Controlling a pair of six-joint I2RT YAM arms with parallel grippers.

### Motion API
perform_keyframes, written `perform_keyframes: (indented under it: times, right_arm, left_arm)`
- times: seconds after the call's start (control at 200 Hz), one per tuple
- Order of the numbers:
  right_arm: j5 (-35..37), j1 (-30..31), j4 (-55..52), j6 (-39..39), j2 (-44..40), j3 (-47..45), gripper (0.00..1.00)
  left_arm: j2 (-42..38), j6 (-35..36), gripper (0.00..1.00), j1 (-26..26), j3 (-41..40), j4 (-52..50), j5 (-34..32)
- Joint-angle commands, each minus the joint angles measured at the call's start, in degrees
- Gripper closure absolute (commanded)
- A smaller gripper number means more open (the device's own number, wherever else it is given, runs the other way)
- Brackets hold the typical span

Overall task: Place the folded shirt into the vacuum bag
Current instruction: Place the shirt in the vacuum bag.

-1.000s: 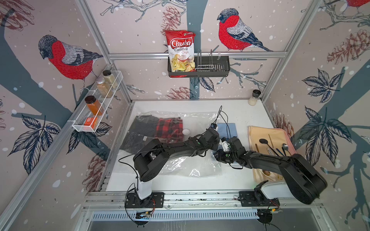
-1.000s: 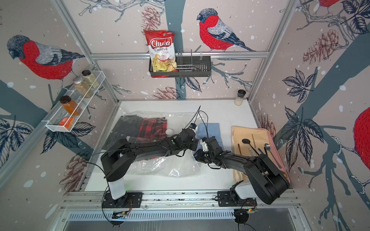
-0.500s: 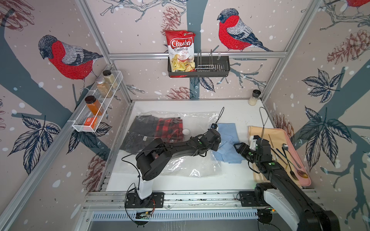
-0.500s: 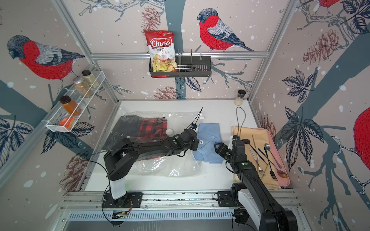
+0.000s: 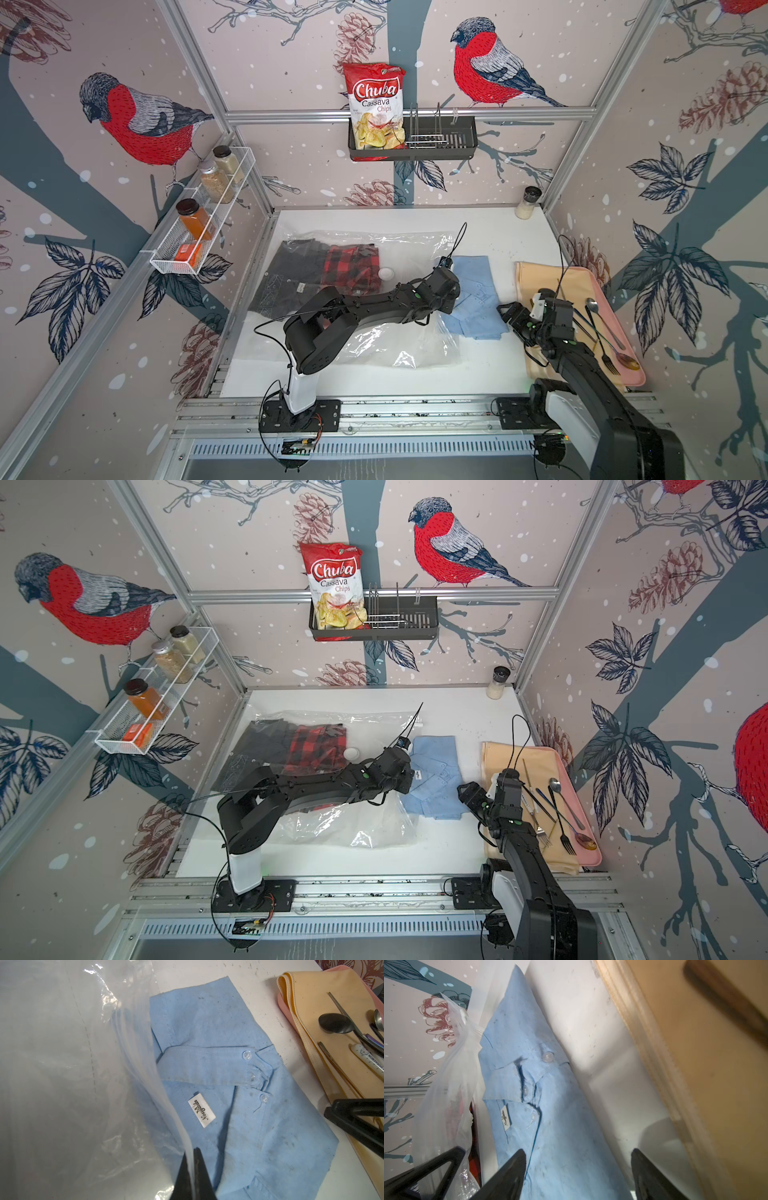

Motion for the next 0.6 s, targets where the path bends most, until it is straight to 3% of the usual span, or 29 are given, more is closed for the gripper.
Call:
perform_keyframes:
  times: [0.0, 0.19, 0.305, 0.595]
  right_arm:
    - [-2.9, 1.2, 2.6, -1.5, 3.4, 0.0, 0.24]
    - [2.2, 6.7, 3.5, 0.1, 6.7, -0.5, 0.28]
    - [2.0, 8.0, 4.2, 1.2, 6.6, -2.0, 0.36]
    - [-1.7, 9.9, 2.6, 1.3, -0.3, -0.8, 0.80]
  left_arm:
    - [0.3, 1.4, 1.00, -0.2, 0.7, -0.2, -0.9]
    - [0.4, 1.6, 1.00, -0.2, 1.1, -0.5, -1.0]
    - [0.3, 1.7, 1.00, -0.2, 1.2, -0.6, -1.1]
    - [0.4, 2.1, 1.00, -0.3, 1.7, -1.0, -0.4]
